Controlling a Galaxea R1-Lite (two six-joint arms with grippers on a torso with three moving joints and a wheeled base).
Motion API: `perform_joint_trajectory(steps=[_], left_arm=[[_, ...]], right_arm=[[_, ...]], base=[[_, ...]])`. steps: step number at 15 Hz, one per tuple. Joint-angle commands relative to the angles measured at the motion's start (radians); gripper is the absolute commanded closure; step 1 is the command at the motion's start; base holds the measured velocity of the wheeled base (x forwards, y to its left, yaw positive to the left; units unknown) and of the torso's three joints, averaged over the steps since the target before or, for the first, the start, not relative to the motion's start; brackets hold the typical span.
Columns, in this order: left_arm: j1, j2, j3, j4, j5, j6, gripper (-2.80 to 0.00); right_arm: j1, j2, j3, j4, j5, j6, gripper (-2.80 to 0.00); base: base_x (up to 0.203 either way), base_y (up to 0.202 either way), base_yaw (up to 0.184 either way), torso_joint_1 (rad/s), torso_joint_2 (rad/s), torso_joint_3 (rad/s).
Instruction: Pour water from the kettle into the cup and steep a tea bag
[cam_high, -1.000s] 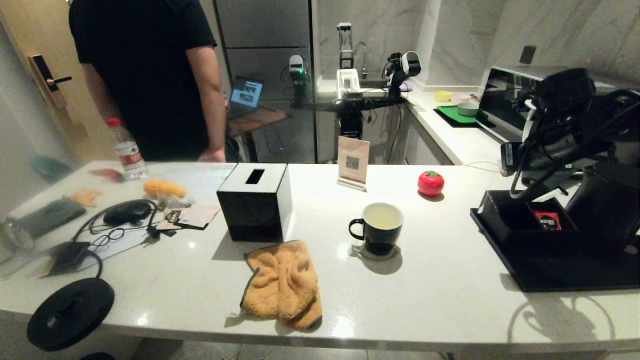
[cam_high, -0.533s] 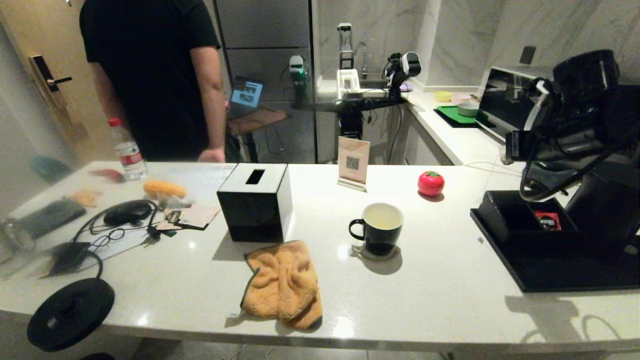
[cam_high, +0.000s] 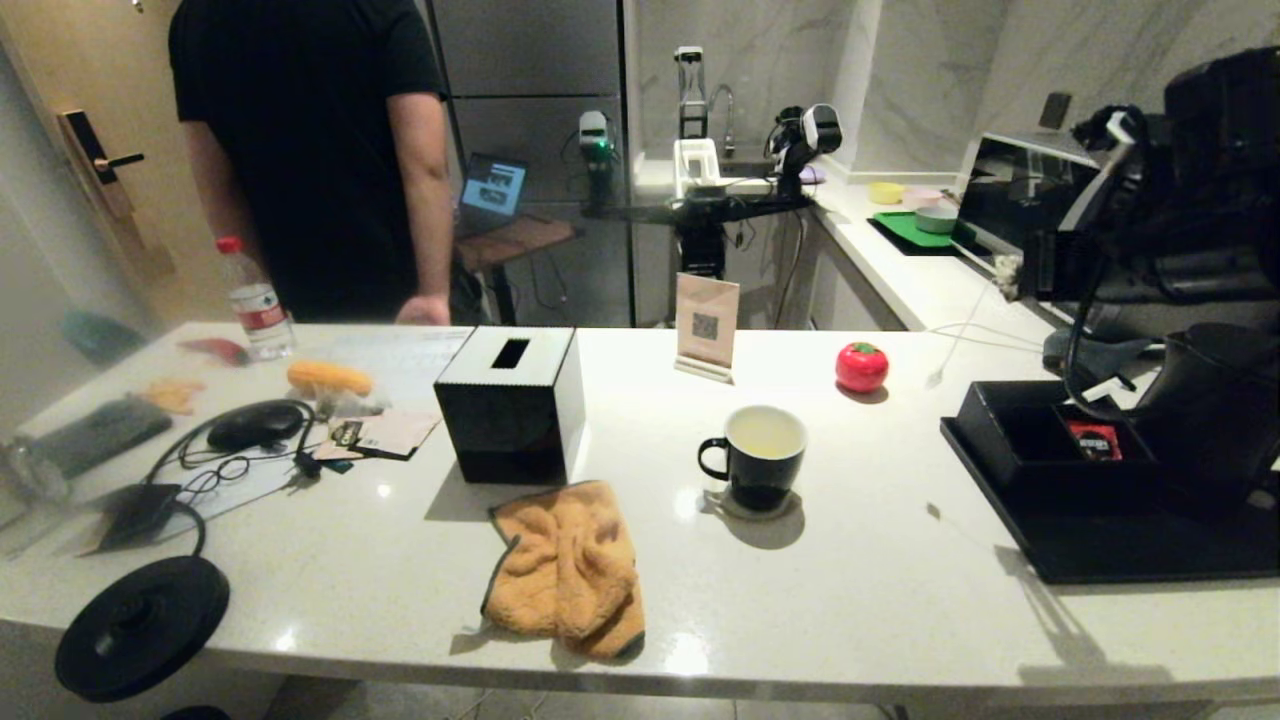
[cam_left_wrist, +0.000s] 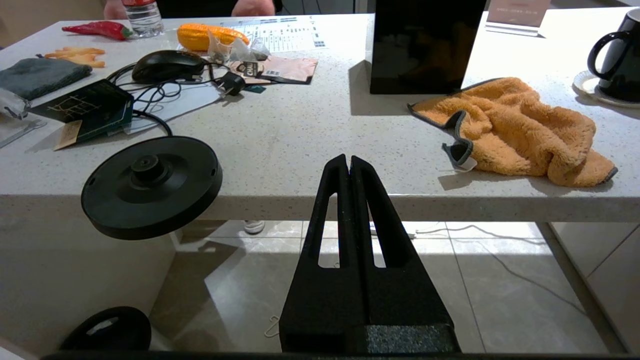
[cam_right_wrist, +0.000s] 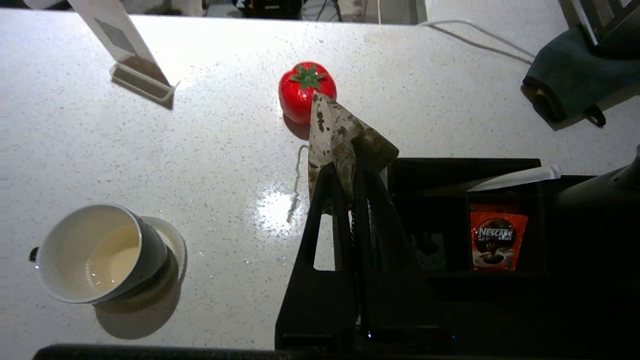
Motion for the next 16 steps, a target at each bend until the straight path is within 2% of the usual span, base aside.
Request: perform_joint_trajectory(steps=[1, 16], left_arm=[[0.000, 0.000, 0.000, 0.001, 0.000, 0.000, 0.00], [0.000, 0.000, 0.000, 0.000, 0.000, 0.000, 0.00]], right_arm=[[0.004, -0.036, 0.004, 0.000, -0.001, 0.001, 0.00], [0.221, -0.126, 0.016, 0.000, -0.003, 0.001, 0.00]], base=[[0.000, 0.000, 0.000, 0.000, 0.00, 0.000], [0.000, 0.000, 0.000, 0.000, 0.00, 0.000]])
